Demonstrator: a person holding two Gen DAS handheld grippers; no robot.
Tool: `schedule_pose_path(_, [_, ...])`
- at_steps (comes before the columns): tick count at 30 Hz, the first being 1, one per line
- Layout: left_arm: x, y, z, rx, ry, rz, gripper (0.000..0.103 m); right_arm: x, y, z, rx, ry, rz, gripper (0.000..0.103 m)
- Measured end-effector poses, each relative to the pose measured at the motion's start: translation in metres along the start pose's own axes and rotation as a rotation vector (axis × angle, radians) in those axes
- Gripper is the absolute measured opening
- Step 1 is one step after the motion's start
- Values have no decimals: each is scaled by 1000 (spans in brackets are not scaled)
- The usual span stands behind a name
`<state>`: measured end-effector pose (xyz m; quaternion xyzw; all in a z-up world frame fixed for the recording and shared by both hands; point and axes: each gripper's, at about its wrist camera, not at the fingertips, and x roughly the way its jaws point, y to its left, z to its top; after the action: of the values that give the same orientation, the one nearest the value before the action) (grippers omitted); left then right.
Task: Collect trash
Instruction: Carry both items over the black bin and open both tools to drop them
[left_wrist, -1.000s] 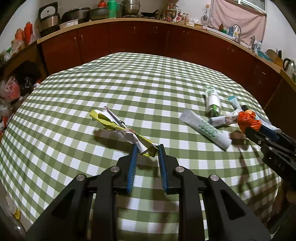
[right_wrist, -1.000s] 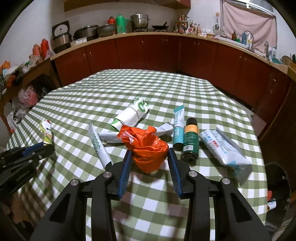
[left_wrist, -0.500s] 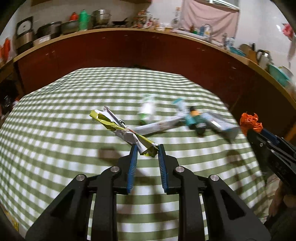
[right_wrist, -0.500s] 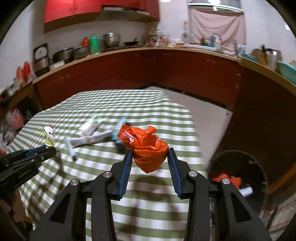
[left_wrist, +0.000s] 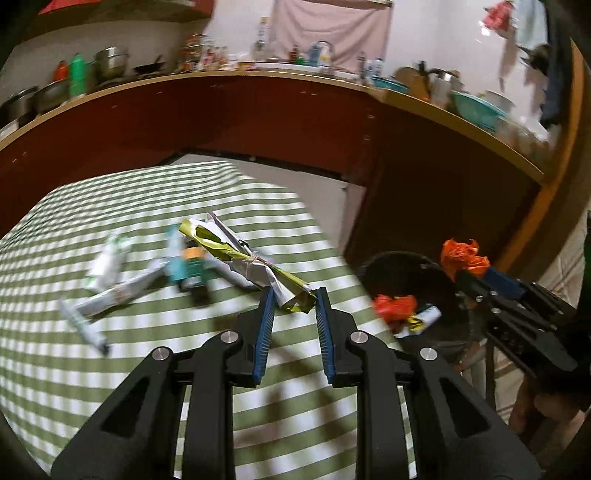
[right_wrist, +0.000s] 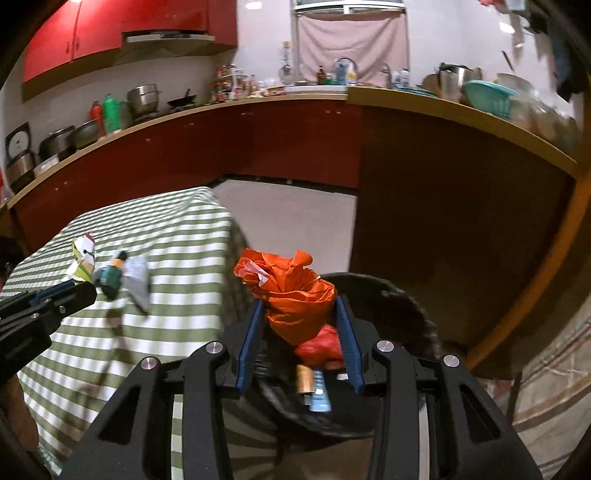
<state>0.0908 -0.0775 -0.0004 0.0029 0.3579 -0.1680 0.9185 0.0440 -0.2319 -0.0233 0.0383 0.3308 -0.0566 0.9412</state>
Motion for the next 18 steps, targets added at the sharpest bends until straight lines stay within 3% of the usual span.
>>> schedule_pose_path(8, [30, -62, 1, 81, 29, -57, 22, 3, -44, -11, 44, 1, -42, 40])
schedule_pose_path(18, [65, -106, -2, 135, 63, -75, 22, 14, -71, -19, 77, 19, -51, 40])
